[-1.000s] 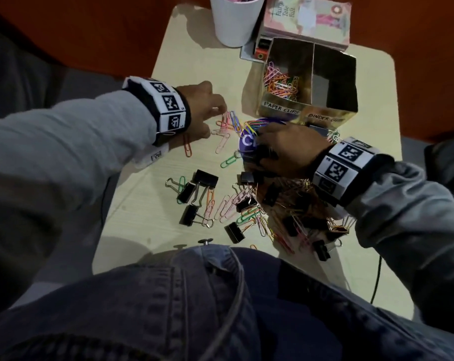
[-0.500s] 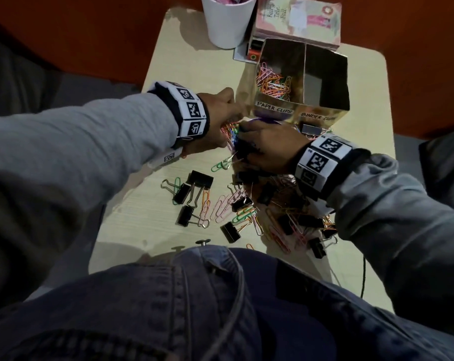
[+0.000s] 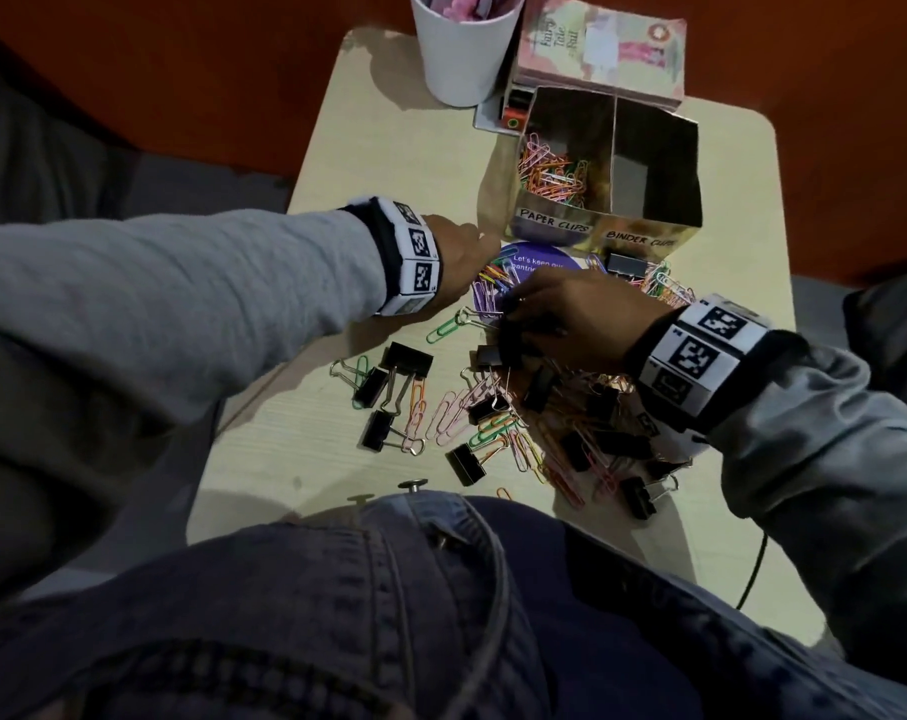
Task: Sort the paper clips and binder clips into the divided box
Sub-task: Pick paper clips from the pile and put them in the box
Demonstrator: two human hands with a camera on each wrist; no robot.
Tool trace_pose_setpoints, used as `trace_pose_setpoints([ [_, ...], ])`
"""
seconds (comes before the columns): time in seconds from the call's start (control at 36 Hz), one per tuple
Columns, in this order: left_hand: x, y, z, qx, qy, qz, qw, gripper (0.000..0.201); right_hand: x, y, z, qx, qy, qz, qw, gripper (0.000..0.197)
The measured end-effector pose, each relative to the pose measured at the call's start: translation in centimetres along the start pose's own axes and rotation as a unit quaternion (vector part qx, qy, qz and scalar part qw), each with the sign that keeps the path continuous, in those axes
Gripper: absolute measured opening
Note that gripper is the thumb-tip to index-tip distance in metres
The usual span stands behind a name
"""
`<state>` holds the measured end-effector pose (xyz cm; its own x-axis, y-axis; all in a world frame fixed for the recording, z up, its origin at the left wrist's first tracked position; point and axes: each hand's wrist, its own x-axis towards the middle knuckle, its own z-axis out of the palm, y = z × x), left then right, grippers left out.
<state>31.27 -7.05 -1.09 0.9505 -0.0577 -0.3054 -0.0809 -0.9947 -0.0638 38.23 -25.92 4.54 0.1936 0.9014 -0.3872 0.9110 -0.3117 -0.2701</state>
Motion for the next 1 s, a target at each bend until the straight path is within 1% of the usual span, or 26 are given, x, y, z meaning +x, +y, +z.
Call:
trace_pose_setpoints([
  [0.06, -0.1, 0.3, -0.1, 0.01, 0.0, -0.002, 1.0, 0.037, -0.5, 0.1, 0.1, -0.011, -0.006, 0.003, 1.0, 0.032],
  [0.11, 0.0, 0.4, -0.3, -0.007, -0.009, -0.013, 1.0, 0.037, -0.9, 0.4, 0.3, -0.005, -0.005, 0.009, 1.0, 0.031],
  [0.17, 0.2, 0.4, -0.6, -0.064, -0.018, -0.043, 0.997, 0.035, -1.3, 0.7, 0.4, 0.013, 0.011, 0.018, 1.0, 0.03],
  [0.25, 0.0, 0.2, -1.5, -0.176, -0.021, -0.083, 0.981, 0.031, -1.4, 1.3, 0.3, 0.022, 0.056, 0.046, 0.997, 0.035],
  [0.28, -0.1, 0.1, -2.0, -0.198, -0.013, -0.091, 0.976, 0.027, -1.3, 1.3, 0.2, 0.015, 0.065, 0.059, 0.996, 0.036],
  [0.33, -0.2, -0.3, -3.3, -0.22, 0.033, -0.1, 0.97, 0.019, -0.9, 1.5, -0.2, -0.005, 0.072, 0.074, 0.995, 0.036],
  [0.39, 0.3, -0.7, -4.9, -0.246, 0.07, -0.098, 0.962, 0.017, -0.3, 1.3, -0.5, -0.032, 0.054, 0.08, 0.995, 0.035],
  [0.44, 1.3, -1.0, -6.9, -0.236, 0.119, -0.077, 0.961, 0.018, 0.3, 0.9, -0.6, -0.063, 0.035, 0.088, 0.994, 0.035],
  [0.5, 2.6, -1.1, -8.8, -0.215, 0.136, -0.082, 0.964, 0.018, 1.0, 0.6, -0.9, -0.087, 0.037, 0.105, 0.99, 0.033],
  [0.53, 3.4, -1.1, -9.6, -0.201, 0.134, -0.084, 0.967, 0.016, 1.3, 0.5, -1.2, -0.096, 0.042, 0.116, 0.988, 0.033],
  [0.58, 5.1, -0.9, -10.8, -0.164, 0.108, -0.098, 0.976, 0.012, 2.1, 0.3, -1.6, -0.113, 0.04, 0.128, 0.985, 0.035],
  [0.69, 7.5, -0.5, -11.5, -0.123, 0.04, -0.078, 0.989, 0.023, 3.9, -0.1, -1.7, -0.144, 0.023, 0.124, 0.982, 0.041],
  [0.72, 7.8, -0.4, -11.4, -0.123, 0.034, -0.07, 0.989, 0.025, 4.3, -0.2, -1.5, -0.151, 0.022, 0.115, 0.982, 0.043],
  [0.75, 7.9, -0.4, -11.2, -0.131, 0.037, -0.065, 0.989, 0.028, 4.7, -0.3, -1.4, -0.159, 0.02, 0.106, 0.981, 0.044],
  [0.81, 7.2, -0.5, -10.8, -0.164, 0.065, -0.066, 0.982, 0.034, 5.4, -0.5, -1.3, -0.169, 0.019, 0.097, 0.981, 0.047],
  [0.86, 5.4, -1.3, -10.6, -0.202, 0.106, -0.082, 0.97, 0.038, 6.0, -0.5, -1.6, -0.164, 0.013, 0.096, 0.982, 0.048],
  [0.89, 4.3, -2.0, -10.3, -0.212, 0.116, -0.091, 0.966, 0.038, 6.2, -0.5, -1.7, -0.157, 0.006, 0.093, 0.983, 0.05],
  [0.92, 3.1, -2.8, -9.9, -0.213, 0.111, -0.097, 0.966, 0.039, 6.3, -0.4, -1.9, -0.151, 0.001, 0.092, 0.984, 0.051],
  [0.94, 1.7, -3.5, -9.3, -0.207, 0.085, -0.102, 0.969, 0.043, 6.3, -0.3, -1.9, -0.145, -0.002, 0.092, 0.985, 0.053],
  [1.0, -1.3, -4.4, -7.4, -0.177, -0.02, -0.131, 0.975, 0.063, 6.3, -0.1, -1.9, -0.139, -0.004, 0.092, 0.986, 0.058],
])
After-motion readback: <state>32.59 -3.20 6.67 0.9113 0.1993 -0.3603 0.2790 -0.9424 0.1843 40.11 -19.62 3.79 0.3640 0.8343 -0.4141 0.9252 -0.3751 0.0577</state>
